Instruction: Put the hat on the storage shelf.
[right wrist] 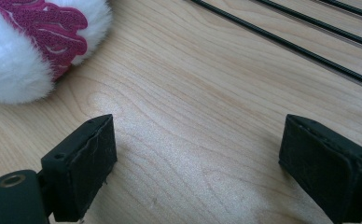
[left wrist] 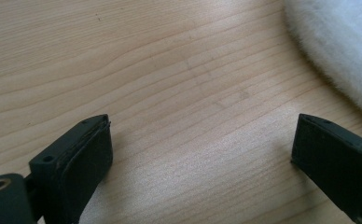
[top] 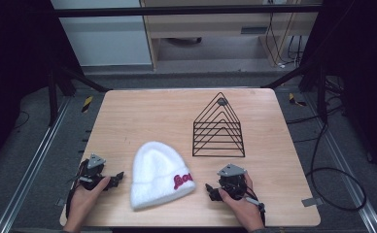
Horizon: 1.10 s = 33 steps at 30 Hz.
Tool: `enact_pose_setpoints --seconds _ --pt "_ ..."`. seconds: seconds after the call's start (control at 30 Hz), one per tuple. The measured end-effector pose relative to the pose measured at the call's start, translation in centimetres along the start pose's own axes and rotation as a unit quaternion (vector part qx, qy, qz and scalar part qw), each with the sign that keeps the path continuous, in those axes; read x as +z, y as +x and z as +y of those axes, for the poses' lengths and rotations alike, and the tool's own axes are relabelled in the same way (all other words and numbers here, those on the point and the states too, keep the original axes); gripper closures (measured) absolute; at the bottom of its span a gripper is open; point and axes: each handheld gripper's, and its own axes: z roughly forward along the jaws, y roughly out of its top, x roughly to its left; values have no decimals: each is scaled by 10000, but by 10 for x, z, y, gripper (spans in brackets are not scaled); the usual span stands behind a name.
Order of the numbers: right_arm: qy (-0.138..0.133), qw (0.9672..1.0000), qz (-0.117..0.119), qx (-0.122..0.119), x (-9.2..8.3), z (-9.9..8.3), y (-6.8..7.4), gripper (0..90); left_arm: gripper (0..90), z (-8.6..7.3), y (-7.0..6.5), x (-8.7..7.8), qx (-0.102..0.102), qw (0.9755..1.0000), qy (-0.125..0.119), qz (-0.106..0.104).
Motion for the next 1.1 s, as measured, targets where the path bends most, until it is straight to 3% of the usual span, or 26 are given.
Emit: enact_pose_setpoints --seconds 0.27,0.33,0.4,0.43,0.47,0.5,0.53,0.57,0.67,0.7,0.73,0.83,1.1 --pt "20 10000 -50 51 1 1 1 103 40 -1 -1 -1 11 10000 -16 -47" --pt "31 9999 -70 76 1 1 1 102 54 4 0 -3 -30 9996 39 -288" --pt "23 10000 -45 52 1 1 1 102 55 7 0 -5 -37 9994 9 -335" --pt "43 10000 7 63 0 2 0 111 61 16 -2 -11 -94 9989 -161 -437" --pt "43 10000 7 63 0 2 0 111 64 16 -2 -11 -94 9989 -161 -437" --pt "48 9999 69 109 -2 7 -2 114 66 26 -5 -15 -141 9976 -268 -623" --pt "48 9999 69 109 -2 7 -2 114 68 26 -5 -15 -141 9976 -268 -623" --pt "33 10000 45 53 -6 14 -1 135 73 38 -8 -15 -55 9971 -258 -713" --pt "48 10000 12 -41 -11 22 3 137 122 51 -12 -14 -7 9970 -179 -750" --pt "0 9998 158 -84 -15 31 5 162 137 55 -14 -13 -52 9964 -144 -836" --pt "0 9998 158 -84 -15 31 5 162 137 60 -17 -12 -64 9955 -114 -937" --pt "7 9991 413 -130 -15 47 7 213 138 81 -30 -9 255 9958 -135 -871" --pt "248 9983 436 -303 -10 74 17 347 140 102 -36 -11 554 9948 -28 -854"
